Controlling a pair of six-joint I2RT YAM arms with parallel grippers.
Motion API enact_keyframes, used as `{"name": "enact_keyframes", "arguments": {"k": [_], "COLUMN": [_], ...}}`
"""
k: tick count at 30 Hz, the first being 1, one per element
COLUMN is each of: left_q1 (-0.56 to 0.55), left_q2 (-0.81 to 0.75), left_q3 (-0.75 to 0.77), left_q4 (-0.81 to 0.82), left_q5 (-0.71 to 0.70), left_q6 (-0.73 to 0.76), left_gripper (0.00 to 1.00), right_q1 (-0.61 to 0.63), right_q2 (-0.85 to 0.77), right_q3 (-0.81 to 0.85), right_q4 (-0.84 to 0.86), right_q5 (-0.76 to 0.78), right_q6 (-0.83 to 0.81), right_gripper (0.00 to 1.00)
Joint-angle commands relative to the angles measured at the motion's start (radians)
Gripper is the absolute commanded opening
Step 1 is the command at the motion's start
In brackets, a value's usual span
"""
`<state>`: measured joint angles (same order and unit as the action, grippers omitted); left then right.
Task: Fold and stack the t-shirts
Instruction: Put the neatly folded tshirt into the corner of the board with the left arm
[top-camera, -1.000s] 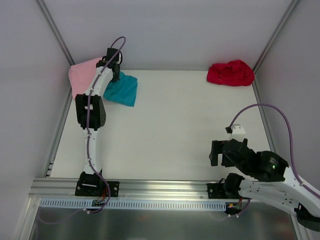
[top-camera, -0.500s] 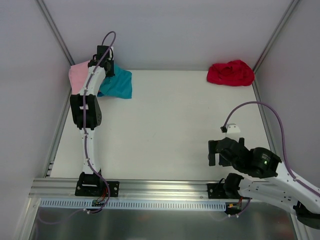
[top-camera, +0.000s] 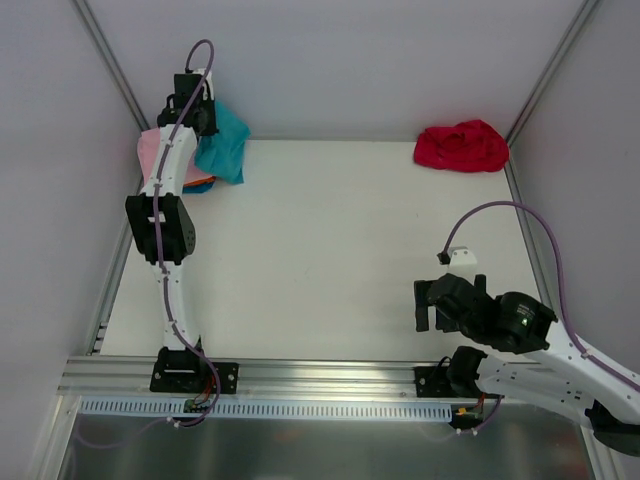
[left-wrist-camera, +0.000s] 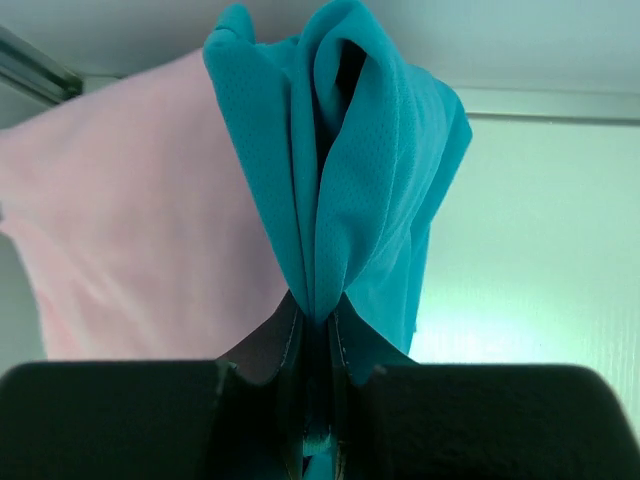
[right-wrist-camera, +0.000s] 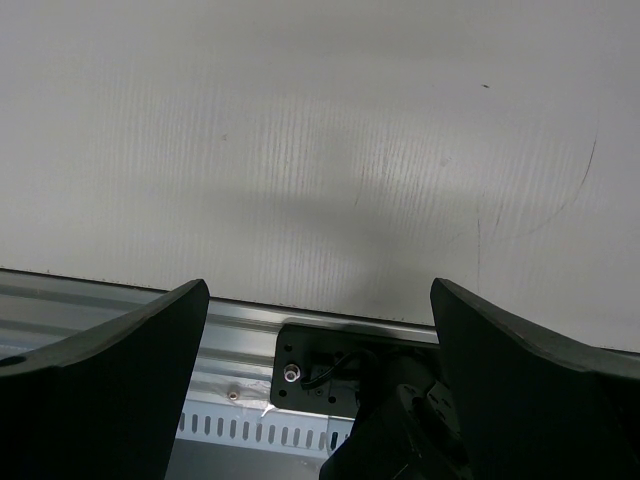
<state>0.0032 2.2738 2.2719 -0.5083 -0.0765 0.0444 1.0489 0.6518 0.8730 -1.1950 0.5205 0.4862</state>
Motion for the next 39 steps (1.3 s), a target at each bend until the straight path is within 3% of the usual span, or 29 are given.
{"name": "enact_keyframes", "arguments": {"k": [1, 14, 20, 39], "left_q1": [0.049, 0.081, 0.069, 0.04], "left_q2": [-0.117, -0.152, -0.132, -0.148], "left_q3": [0.054, 0.054, 0.077, 0.126], "left_q4": [0.031, 0.002, -0.027, -0.048], "left_q5": [0.027, 0.075, 0.164, 0.181], "left_q6": [-0.001, -0.041, -0.129, -0.166], "left_gripper": [0.0, 0.0, 0.0, 0.0], "right_q1": [-0.001, -0.003, -0.003, -0.003], "right_q2": [0.005, 0.014, 0.022, -0.003], "right_q3": [0.015, 0.014, 0.012, 0.009], "right_q4": [-0.02, -0.015, -0.009, -0.008], "right_q5": [0.041, 0.044, 0.042, 0.047], "right_q6": [0.014, 0.014, 0.014, 0.017], "right_gripper": [0.99, 0.99, 0.99, 1.0]}}
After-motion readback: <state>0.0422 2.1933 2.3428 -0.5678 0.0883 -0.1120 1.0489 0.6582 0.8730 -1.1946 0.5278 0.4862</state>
